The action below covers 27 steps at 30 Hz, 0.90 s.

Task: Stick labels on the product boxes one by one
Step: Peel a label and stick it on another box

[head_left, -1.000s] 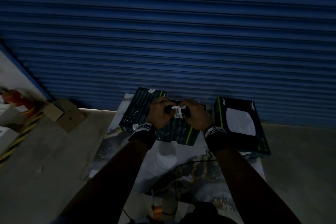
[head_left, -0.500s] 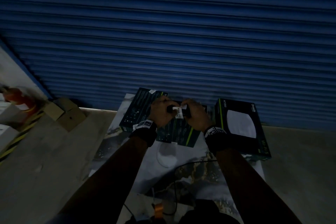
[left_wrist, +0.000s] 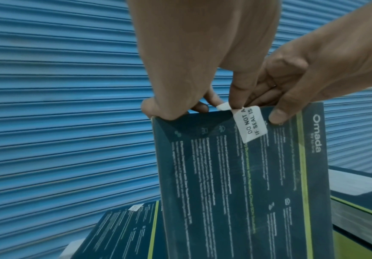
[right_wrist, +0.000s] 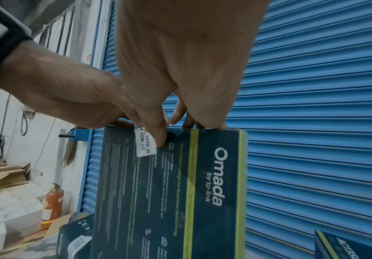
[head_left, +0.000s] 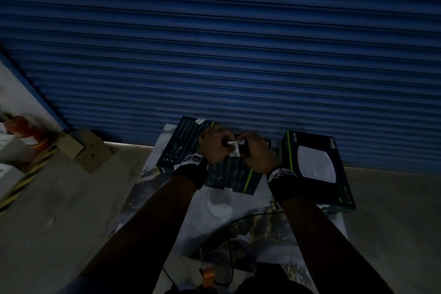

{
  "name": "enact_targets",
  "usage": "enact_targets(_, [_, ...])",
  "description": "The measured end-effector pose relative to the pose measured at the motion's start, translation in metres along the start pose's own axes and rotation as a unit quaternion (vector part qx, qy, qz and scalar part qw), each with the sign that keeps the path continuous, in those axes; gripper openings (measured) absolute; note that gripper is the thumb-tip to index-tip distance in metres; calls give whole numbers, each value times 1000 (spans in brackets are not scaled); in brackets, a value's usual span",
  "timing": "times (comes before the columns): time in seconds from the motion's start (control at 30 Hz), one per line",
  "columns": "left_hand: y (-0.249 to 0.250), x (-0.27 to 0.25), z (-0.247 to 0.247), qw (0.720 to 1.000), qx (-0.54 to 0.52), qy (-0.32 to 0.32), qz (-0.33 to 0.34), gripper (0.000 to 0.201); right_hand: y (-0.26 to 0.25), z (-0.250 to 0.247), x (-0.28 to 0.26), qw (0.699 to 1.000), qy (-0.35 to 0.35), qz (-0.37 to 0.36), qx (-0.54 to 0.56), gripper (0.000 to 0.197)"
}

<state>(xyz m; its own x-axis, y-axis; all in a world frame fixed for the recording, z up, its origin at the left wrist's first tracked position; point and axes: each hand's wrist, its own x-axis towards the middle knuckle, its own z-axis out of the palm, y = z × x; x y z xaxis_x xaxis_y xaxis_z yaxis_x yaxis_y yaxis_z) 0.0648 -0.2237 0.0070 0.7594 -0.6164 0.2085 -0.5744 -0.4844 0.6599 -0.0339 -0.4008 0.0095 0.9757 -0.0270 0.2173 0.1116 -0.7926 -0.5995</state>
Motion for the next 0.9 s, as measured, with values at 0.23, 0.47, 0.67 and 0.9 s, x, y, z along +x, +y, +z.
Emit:
enact_targets(0.23, [1, -1, -1, 1000, -16, 2, 13, 26, 3, 1, -1, 1000, -4, 4, 3, 49])
enact_targets(0.47, [6, 6, -6, 999, 13, -45, -6, 12, -4, -2, -3, 1000, -11, 12, -8, 48])
enact_targets(0.67, [9, 8, -6, 998, -2, -58, -12, 24, -5, -1, -3, 1000, -19, 21, -5, 53])
enact_targets(0.9, [8, -11, -10, 998, -8, 14, 53, 28, -3, 1, -4, 1000, -7, 6, -14, 56])
